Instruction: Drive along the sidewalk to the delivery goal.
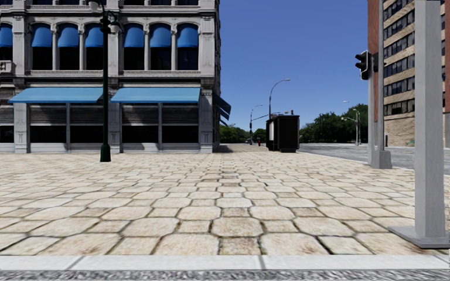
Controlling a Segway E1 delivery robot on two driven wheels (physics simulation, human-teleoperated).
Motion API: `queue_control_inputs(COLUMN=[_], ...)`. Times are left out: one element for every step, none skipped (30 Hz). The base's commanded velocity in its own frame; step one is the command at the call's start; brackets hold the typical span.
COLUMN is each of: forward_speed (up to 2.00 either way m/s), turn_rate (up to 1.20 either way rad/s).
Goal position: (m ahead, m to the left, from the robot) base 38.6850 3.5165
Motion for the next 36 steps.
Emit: queue_control_inputs(forward_speed=[2.0, 2.0, 2.0, 2.0, 2.0, 2.0, 2.0, 2.0, 2.0, 2.0, 2.0, 2.0, 2.0, 2.0, 2.0, 2.0, 2.0, 2.0, 2.0, 2.0, 2.0, 2.0, 2.0, 2.0, 2.0, 2.0, 2.0, 2.0, 2.0, 2.0, 2.0, 2.0, 2.0, 2.0, 2.0, 2.0], turn_rate=[-0.12, -0.55, -0.55, -0.76, -0.82, -0.84, -0.84, 0.0, 0.0, 0.0, 0.0, 0.0, 0.0, 0.0, 0.0, 0.0, 0.0, 0.0, 0.0, 0.0, 0.0, 0.0, 0.0, 0.0, 0.0, 0.0, 0.0, 0.0, 0.0, 0.0, 0.0, 0.0, 0.0, 0.0, 0.0, 0.0])
